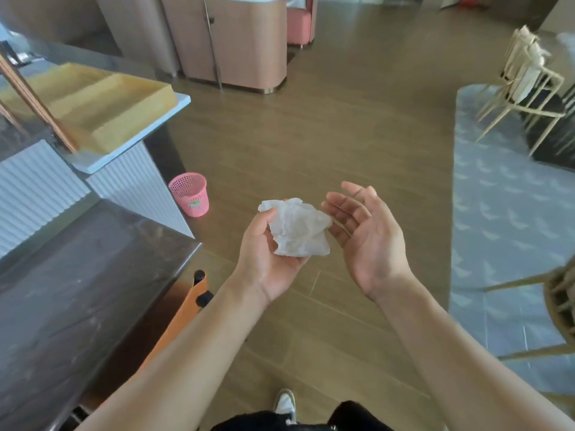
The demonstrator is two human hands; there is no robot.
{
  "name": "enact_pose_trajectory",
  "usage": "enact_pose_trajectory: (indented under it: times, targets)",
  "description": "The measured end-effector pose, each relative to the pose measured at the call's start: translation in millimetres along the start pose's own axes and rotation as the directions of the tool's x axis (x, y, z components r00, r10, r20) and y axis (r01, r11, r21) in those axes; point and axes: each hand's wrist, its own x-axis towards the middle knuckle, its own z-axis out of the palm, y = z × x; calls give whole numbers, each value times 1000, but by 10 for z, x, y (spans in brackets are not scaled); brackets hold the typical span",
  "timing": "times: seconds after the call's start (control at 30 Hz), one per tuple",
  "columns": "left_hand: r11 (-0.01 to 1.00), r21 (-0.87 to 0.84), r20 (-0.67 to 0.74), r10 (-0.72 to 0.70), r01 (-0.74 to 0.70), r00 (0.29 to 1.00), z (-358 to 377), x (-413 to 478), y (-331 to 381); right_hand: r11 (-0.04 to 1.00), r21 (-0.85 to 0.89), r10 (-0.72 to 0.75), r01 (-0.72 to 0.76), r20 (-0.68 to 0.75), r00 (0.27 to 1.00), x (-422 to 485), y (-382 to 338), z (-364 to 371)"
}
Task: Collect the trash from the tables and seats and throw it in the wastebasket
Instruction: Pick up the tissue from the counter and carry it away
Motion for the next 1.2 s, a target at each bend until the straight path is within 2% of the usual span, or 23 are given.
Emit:
enact_pose_trajectory:
  times: [0.27,0.43,0.67,0.83,1.2]
  targets:
    - [997,-60,-47,36,-39,998,0,1489,316,998,55,16,-16,10,1000,1627,-123,-138]
    - [993,-35,-54,113,-115,992,132,2518,485,996,76,52,-56,54,997,2875,-246,-288]
    - [980,-83,-99,174,-182,980,433,3833,756,990,16,134,-137,126,983,4516,-655,-298]
    - [972,-128,-169,176,-198,970,507,4578,898,984,-38,177,-173,173,969,5323,-781,-218]
    - [947,-180,-172,237,-267,956,12,6144,1582,973,-58,231,-224,254,939,7056,-588,264]
